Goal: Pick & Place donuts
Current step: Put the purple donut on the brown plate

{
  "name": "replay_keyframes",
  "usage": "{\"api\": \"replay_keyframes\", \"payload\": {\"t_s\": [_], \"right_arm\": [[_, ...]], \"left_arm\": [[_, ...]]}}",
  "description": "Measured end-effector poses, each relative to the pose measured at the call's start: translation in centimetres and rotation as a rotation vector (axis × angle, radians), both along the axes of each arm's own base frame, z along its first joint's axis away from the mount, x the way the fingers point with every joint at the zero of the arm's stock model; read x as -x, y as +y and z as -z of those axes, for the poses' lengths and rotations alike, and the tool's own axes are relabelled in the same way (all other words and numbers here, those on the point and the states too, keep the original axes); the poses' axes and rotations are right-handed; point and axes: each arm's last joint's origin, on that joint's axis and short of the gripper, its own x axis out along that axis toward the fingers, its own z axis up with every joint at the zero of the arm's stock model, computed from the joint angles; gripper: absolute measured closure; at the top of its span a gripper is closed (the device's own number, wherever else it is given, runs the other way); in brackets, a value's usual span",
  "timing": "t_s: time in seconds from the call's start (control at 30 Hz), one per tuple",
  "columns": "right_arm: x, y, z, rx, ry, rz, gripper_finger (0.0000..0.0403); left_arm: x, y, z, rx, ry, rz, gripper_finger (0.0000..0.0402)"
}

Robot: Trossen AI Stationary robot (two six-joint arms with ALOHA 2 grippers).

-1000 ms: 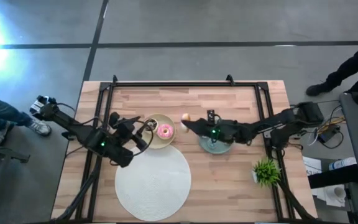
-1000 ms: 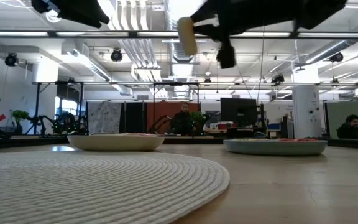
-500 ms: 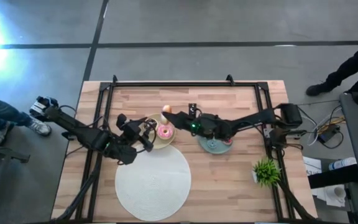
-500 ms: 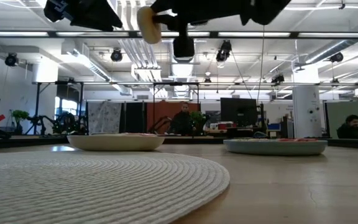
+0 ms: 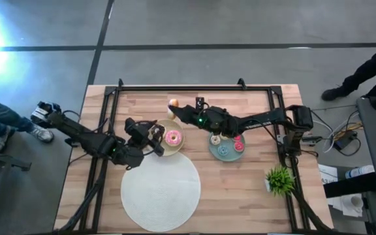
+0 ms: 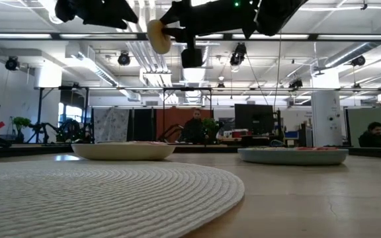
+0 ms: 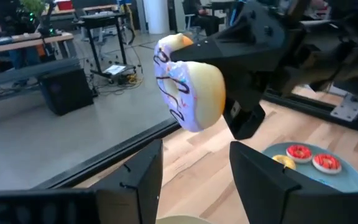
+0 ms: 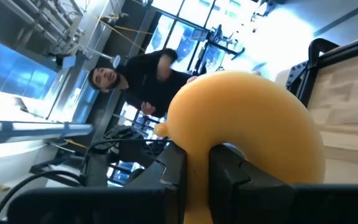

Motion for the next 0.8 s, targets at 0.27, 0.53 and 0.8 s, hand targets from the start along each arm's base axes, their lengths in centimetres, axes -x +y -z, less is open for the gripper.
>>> {"api": "replay_keyframes", "payload": {"t_s": [0.27,0.53,0.8], "right_arm": [[-0.1,-0.1,0.2,-0.002,0.003,-0.014,0.0371],[0.0,-0.3,0.0,-0.001,0.000,-0.011,0.0371],[0.0,-0.4,0.0,-0.005,-0.002,-0.010,0.0371]], "left_arm": [[-2.2,1.4,0.7,0.016,0.028,0.006,0.0241],[-2.9,2.1,0.4,0.005,-0.007,-0.016,0.0241],[-3.4,3.3,0.2,0.043,-0.027,0.011,0.0241]]}}
